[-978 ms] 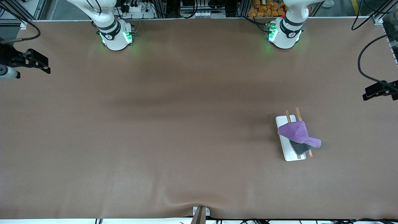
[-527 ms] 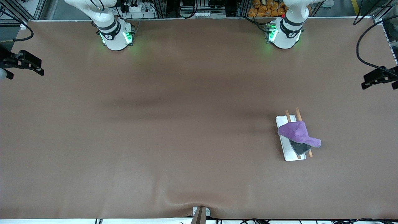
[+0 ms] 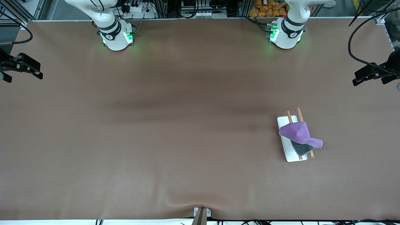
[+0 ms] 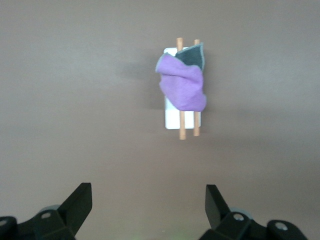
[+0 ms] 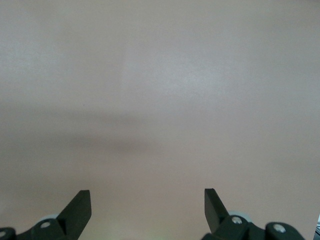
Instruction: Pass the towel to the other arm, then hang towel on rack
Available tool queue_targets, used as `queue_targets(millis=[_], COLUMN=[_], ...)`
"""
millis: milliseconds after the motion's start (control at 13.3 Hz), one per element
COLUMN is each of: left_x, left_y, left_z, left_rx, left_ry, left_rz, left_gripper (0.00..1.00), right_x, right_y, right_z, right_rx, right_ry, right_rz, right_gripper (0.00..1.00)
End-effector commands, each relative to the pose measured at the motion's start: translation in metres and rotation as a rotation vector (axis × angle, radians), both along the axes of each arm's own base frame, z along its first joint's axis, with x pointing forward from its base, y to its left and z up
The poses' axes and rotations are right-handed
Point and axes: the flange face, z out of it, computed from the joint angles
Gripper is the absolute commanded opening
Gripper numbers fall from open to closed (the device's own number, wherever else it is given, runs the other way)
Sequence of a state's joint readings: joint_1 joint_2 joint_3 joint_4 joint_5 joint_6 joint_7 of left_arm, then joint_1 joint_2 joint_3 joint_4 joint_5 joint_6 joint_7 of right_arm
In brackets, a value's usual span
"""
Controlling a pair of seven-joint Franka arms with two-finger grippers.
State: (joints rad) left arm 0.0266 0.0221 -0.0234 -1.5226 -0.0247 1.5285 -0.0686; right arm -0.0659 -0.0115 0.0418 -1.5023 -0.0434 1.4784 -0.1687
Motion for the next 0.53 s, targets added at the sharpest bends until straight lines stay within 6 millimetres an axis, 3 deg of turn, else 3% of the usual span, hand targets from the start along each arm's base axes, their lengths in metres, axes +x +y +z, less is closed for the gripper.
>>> queue_targets(millis=[0,150,451], left_x=[-0.014,-0.019,-0.025], left_y=[-0.023,-0.033,-0.036], left_z=[0.005,0.001,0.000], left_rx=[-0.018,-0.016,-0.004], left_ry=[-0.024,-0.022,-0.009], left_rz=[0.007,-0.008,-0.019], left_gripper=[1.00,1.00,1.00], right_x=[-0.004,-0.002,0.001], right_y=[0.000,-0.007,0.003], right_z=[0.008,0.006,0.001], right_rx=[0.011,0.022,0.032], right_ry=[-0.034,-0.043,-0.038], right_rz=[-0.014,-0.041,-0.175], right_gripper=[1.00,1.00,1.00])
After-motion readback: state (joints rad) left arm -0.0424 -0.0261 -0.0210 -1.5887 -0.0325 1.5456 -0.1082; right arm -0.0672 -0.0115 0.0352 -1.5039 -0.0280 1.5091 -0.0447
